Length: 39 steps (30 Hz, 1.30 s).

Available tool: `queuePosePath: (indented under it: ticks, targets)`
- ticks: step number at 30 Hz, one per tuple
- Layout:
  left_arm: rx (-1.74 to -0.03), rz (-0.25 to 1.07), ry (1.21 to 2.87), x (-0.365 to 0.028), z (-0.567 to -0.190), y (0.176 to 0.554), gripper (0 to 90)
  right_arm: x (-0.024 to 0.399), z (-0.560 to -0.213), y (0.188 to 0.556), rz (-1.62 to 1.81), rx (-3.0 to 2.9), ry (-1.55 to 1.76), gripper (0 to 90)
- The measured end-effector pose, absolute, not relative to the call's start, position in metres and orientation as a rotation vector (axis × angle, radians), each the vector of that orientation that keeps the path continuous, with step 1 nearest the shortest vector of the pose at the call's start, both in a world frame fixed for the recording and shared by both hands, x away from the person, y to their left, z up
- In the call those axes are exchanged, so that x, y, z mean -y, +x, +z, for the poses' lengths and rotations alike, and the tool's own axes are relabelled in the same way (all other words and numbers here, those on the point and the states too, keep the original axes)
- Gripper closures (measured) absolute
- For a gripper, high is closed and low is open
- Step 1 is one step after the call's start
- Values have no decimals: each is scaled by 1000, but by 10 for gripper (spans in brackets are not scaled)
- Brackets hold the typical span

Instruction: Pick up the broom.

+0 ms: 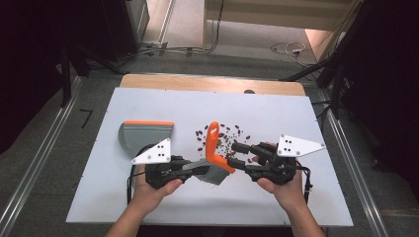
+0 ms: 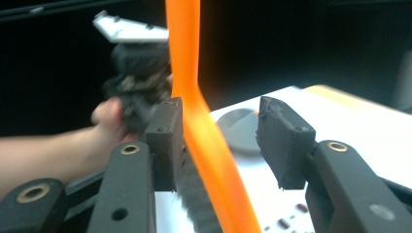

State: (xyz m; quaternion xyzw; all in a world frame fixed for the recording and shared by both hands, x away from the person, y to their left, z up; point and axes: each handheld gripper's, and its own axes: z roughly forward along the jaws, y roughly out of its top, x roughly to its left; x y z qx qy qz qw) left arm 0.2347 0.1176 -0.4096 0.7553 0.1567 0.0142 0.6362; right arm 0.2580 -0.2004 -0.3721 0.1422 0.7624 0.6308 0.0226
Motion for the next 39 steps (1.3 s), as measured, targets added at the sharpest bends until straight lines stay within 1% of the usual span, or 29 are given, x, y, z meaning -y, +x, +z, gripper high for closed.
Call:
queuePosePath:
  ticks: [6,16,21,26,27,32,39]
  targets:
    - [-267,-30,1763,-121,-408,232,859,195,-381,257,1881,-2554,356,529]
    - [-214,-83,1773,-119,-408,231,859,180,-391,252,1792,-2734,259,582]
    - [-202,-102,1778,-119,-408,231,859,180,-394,253,1793,-2767,228,581]
    - [-201,-113,1777,-118,-408,231,858,176,-396,252,1757,-2809,208,613]
    - [-198,-119,1777,-118,-408,231,858,176,-397,252,1760,-2819,215,645]
    - [-188,-139,1773,-117,-408,231,858,176,-397,253,1798,-2830,208,649]
    - [-189,-162,1761,-119,-410,233,858,175,-398,252,1816,-2827,177,685]
